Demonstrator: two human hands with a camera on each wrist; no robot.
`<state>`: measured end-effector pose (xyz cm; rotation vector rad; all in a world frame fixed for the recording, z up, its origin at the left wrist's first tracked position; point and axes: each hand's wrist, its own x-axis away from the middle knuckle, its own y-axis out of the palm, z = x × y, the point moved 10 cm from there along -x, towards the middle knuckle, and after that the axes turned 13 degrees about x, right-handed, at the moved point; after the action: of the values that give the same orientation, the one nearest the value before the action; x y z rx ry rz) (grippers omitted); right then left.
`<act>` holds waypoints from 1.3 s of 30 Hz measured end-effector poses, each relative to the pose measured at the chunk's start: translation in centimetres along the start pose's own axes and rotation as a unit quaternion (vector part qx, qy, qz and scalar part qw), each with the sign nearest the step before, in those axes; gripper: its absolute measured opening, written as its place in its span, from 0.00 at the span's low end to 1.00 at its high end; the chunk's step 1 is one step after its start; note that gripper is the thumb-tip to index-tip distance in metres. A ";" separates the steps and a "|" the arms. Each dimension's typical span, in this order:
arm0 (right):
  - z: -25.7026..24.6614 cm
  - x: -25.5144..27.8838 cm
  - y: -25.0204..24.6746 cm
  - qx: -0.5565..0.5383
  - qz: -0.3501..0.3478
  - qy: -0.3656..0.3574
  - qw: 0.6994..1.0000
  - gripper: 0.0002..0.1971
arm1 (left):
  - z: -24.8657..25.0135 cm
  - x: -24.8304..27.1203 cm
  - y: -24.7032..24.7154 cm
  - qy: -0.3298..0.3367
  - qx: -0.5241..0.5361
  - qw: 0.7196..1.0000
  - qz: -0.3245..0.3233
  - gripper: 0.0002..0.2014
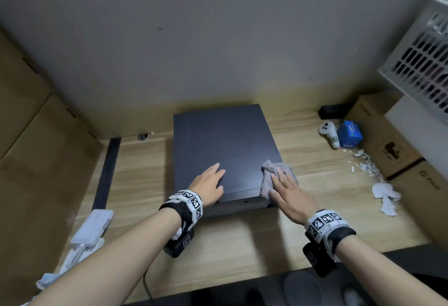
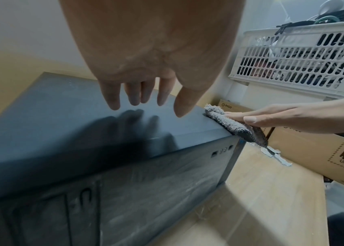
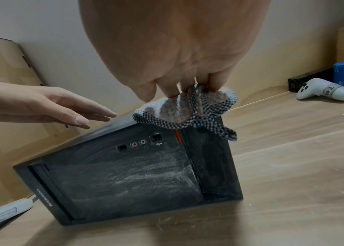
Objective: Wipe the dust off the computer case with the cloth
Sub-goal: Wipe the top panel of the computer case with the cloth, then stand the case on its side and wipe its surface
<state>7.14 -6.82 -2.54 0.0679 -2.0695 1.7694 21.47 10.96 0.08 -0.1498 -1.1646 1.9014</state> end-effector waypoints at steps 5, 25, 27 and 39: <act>0.5 -3.5 -0.3 -0.019 -0.043 0.024 0.999 0.34 | -1.0 -2.7 -1.3 0.006 -0.036 0.999 -0.018 0.31; -7.1 -31.6 -8.2 0.009 -0.057 -0.117 0.991 0.30 | -10.9 -5.2 -9.5 -0.126 0.049 0.983 0.121 0.29; -12.9 -31.1 -8.4 0.013 -0.052 -0.174 0.983 0.28 | -13.7 -3.2 -9.8 -0.164 0.072 0.974 0.136 0.30; -30.5 -10.8 -1.7 0.070 0.029 -0.462 0.883 0.23 | -20.2 6.5 -6.9 -0.170 0.263 0.933 0.177 0.21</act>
<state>25.95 19.55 -1.39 1.0993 -2.5259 2.1660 31.84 30.29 -3.73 0.2943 -0.8341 2.5701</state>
